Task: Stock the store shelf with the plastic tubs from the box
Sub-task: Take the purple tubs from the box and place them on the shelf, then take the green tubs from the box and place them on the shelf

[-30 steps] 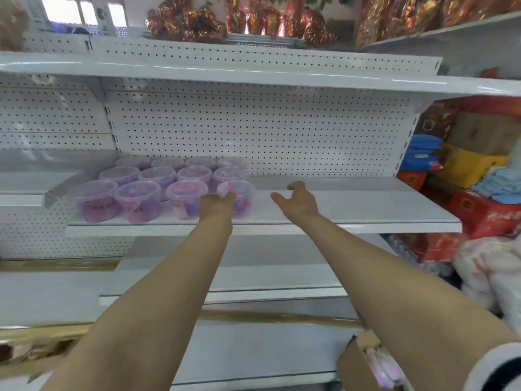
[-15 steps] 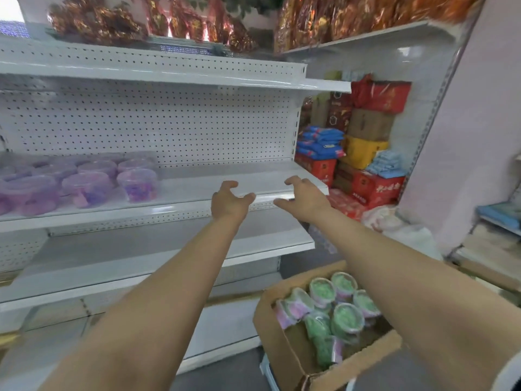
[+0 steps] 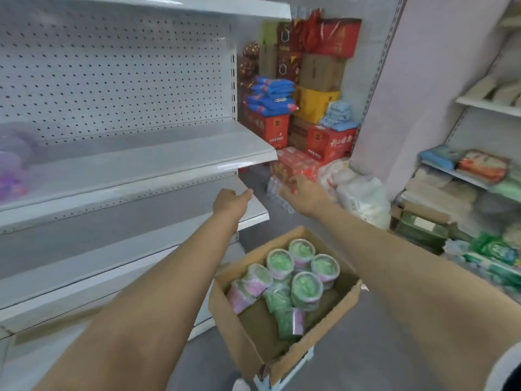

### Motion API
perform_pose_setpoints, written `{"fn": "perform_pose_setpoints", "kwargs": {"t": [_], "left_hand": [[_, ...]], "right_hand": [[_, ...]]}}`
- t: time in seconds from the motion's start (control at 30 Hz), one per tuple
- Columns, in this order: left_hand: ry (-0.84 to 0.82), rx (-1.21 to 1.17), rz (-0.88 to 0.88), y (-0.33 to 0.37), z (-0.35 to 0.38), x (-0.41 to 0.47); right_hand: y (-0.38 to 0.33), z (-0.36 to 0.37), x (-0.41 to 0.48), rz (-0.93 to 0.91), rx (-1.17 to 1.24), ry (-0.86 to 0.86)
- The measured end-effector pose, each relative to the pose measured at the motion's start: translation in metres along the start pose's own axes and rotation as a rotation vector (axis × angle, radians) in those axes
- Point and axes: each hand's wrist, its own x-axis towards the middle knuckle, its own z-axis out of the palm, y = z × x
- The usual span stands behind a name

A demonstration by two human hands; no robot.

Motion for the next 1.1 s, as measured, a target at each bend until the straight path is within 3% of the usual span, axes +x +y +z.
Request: {"fn": "perform_pose_setpoints", "kwargs": {"t": [0.23, 0.43, 0.53, 0.67, 0.8, 0.97, 1.1], "left_hand": [[-0.171, 0.084, -0.256, -0.078, 0.073, 0.099], [-0.321, 0.314, -0.507, -0.166, 0.113, 0.152], [-0.404, 0.314, -0.588, -0.194, 0.126, 0.157], [-0.401, 0.403, -0.611, -0.23, 0.139, 0.165], [-0.28, 0.387, -0.714, -0.265, 0.152, 0.173], [-0.244, 0.54, -0.679, -0.296, 0.166, 0.179], [-0.203, 0.514, -0.695, -0.31, 0.173, 0.181]], "right_hand": [[0.094, 0.079, 0.064, 0.309, -0.015, -0.216], [0.178, 0.149, 0.062, 0.628, 0.047, -0.365], [0.213, 0.177, 0.047, 0.752, 0.036, -0.426], [0.251, 0.205, 0.029, 0.83, 0.034, -0.446], [0.281, 0.225, 0.026, 0.865, 0.001, -0.446], [0.307, 0.244, 0.031, 0.913, -0.018, -0.465], [0.32, 0.256, 0.034, 0.981, 0.012, -0.45]]}}
